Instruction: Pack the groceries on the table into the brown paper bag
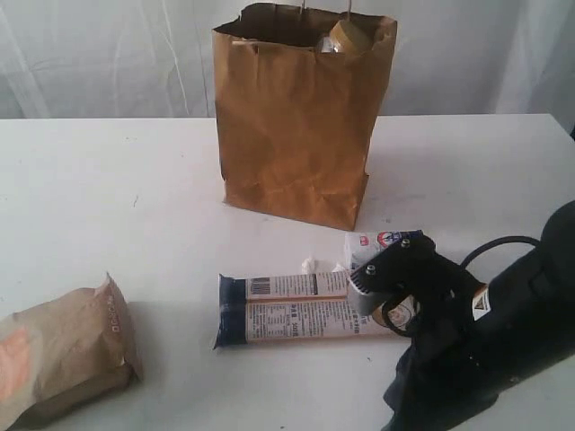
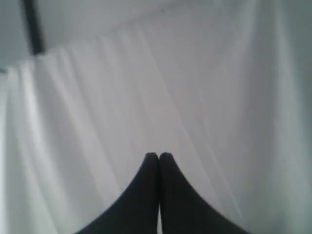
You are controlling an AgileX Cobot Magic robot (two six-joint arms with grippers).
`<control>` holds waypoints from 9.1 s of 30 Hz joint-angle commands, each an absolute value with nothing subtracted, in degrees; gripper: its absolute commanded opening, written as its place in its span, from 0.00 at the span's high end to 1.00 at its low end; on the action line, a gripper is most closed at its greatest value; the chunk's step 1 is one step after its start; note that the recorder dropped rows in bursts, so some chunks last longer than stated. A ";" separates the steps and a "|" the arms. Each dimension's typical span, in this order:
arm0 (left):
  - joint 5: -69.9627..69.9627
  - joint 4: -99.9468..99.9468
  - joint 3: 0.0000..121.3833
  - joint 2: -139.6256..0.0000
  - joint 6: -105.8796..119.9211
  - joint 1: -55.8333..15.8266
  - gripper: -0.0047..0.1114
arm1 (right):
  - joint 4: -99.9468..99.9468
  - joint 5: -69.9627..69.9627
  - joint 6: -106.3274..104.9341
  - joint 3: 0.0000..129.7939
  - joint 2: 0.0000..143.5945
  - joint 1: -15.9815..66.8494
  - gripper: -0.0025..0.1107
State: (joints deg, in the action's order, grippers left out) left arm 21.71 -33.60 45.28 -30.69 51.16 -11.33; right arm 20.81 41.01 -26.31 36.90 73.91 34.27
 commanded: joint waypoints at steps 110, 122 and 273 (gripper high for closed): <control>-23.77 -17.80 29.87 -58.43 -5.59 -0.29 0.53 | 76.84 19.61 -64.26 70.85 116.32 49.89 0.98; -24.49 -14.46 29.77 -58.43 -5.59 -0.14 0.53 | 76.23 9.14 -56.29 70.63 116.68 49.91 0.98; -52.21 -99.95 76.20 -84.15 66.62 -0.14 0.96 | -28.09 65.17 19.71 57.27 82.24 38.76 0.98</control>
